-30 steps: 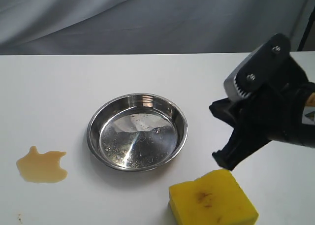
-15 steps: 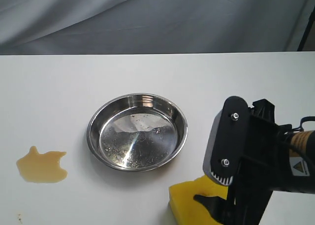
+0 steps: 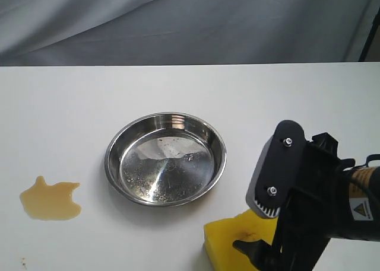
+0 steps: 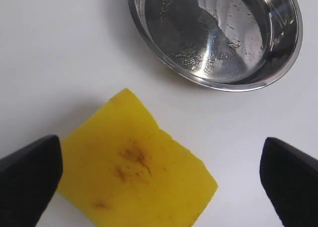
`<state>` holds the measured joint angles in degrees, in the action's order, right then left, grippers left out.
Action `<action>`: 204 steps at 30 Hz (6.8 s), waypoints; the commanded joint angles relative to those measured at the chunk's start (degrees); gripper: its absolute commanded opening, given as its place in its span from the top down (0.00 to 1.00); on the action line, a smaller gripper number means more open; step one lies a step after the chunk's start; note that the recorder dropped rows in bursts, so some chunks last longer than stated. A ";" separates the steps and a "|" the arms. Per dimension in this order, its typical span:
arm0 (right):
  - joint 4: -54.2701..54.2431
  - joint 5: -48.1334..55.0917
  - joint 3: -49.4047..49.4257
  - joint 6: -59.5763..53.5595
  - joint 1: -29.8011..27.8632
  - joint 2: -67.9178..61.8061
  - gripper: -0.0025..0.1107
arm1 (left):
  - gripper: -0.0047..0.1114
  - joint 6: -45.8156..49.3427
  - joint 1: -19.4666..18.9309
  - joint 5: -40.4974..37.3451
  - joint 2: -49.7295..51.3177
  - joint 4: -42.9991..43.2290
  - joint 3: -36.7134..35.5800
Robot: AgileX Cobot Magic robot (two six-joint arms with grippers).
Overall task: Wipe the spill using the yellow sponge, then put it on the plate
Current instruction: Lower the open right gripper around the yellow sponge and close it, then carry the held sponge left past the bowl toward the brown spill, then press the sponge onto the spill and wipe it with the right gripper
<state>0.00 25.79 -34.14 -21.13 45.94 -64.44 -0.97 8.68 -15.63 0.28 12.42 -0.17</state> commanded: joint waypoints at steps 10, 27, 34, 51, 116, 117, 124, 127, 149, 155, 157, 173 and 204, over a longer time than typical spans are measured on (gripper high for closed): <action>-0.38 0.32 1.06 8.67 0.29 0.01 0.05 | 0.96 -0.28 -0.07 0.41 -0.28 0.08 0.17; -0.38 -7.19 8.01 15.85 0.29 0.01 0.05 | 0.96 -0.28 -0.07 0.41 -0.28 0.08 0.17; -0.38 -8.75 9.09 19.94 0.29 0.01 0.05 | 0.96 -0.28 -0.07 0.41 -0.28 0.08 0.17; -0.38 -13.66 13.64 24.25 0.29 0.01 0.08 | 0.96 -0.28 -0.07 0.41 -0.28 0.08 0.17; 3.77 -39.66 16.95 29.01 -2.59 -22.47 0.98 | 0.96 -0.28 -0.07 0.41 -0.28 0.08 0.17; 3.94 -40.58 16.95 29.01 -2.59 -22.47 0.98 | 0.96 -0.28 -0.07 0.41 -0.28 0.08 0.17; 3.94 -48.62 16.95 28.89 -2.59 -22.47 0.98 | 0.96 -0.28 -0.07 0.41 -0.28 0.08 0.17; 4.05 -50.63 16.95 28.89 -2.59 -22.47 0.98 | 0.96 -0.28 -0.07 0.41 -0.28 0.08 0.17; 12.45 -18.96 7.85 30.18 -2.59 -22.47 0.98 | 0.96 -0.28 -0.07 0.41 -0.28 0.08 0.17; 6.26 -13.01 7.99 30.18 -2.46 -22.47 0.98 | 0.96 -0.28 -0.07 0.41 -0.28 0.08 0.17; 3.92 -12.51 7.99 29.79 -2.46 -22.47 0.98 | 0.96 -0.28 -0.07 0.41 -0.28 0.08 0.17; -7.66 -29.59 7.99 18.54 7.57 -22.47 0.98 | 0.96 -0.28 -0.07 0.41 -0.28 0.08 0.17; -7.40 -13.89 -44.35 13.49 12.24 -55.24 0.98 | 0.96 -0.28 -0.07 0.41 -0.28 0.08 0.17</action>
<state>-7.45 11.99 -75.08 -7.07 58.13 -117.95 -0.97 8.68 -15.63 0.28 12.42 -0.17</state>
